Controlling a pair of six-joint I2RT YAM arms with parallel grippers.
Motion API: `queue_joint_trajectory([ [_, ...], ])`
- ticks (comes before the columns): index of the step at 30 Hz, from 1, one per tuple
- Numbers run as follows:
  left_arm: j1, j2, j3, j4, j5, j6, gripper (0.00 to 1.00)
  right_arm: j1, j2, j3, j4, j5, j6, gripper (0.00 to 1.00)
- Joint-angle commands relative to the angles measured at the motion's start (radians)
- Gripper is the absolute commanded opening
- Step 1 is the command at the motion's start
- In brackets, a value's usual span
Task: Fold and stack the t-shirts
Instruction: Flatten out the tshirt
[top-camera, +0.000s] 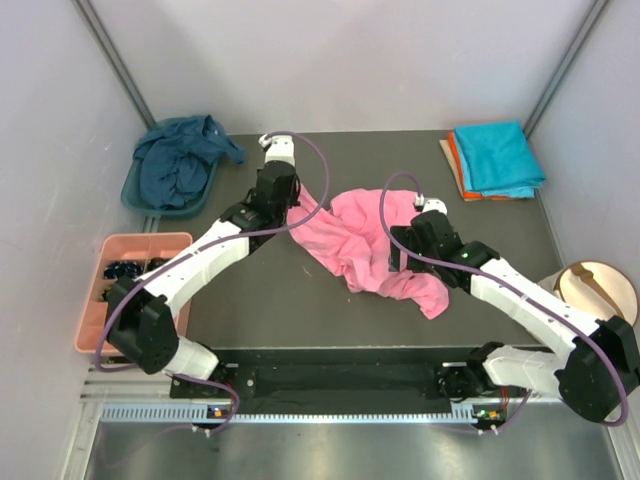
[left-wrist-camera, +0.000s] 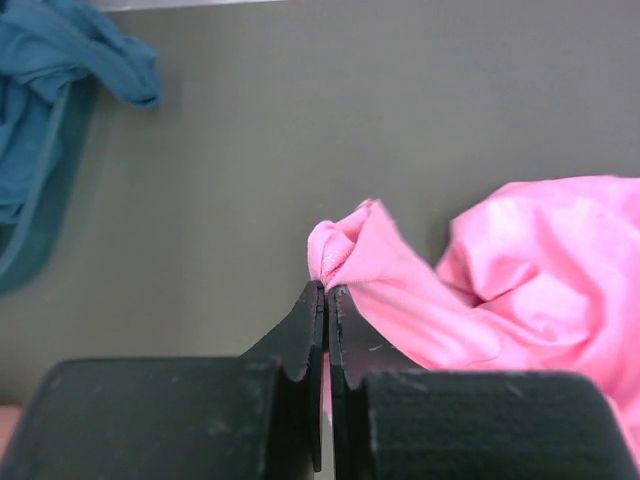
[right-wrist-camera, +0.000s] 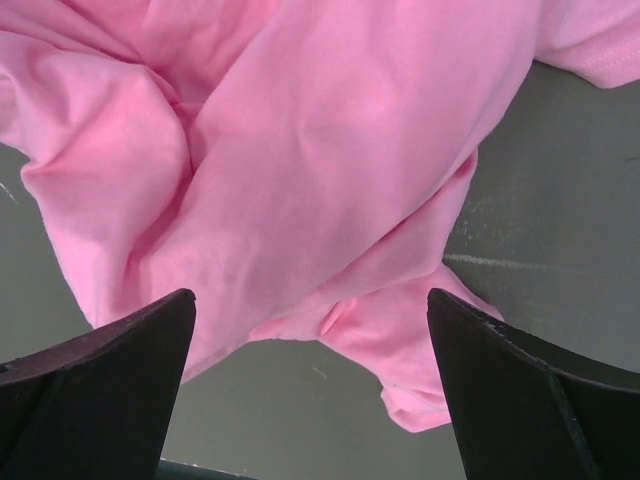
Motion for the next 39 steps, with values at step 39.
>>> queue_joint_trajectory([
  [39,0.320,-0.035,0.054,-0.064,-0.137,-0.024,0.00,0.003,-0.089,-0.064,-0.056,-0.024,0.028,0.99],
])
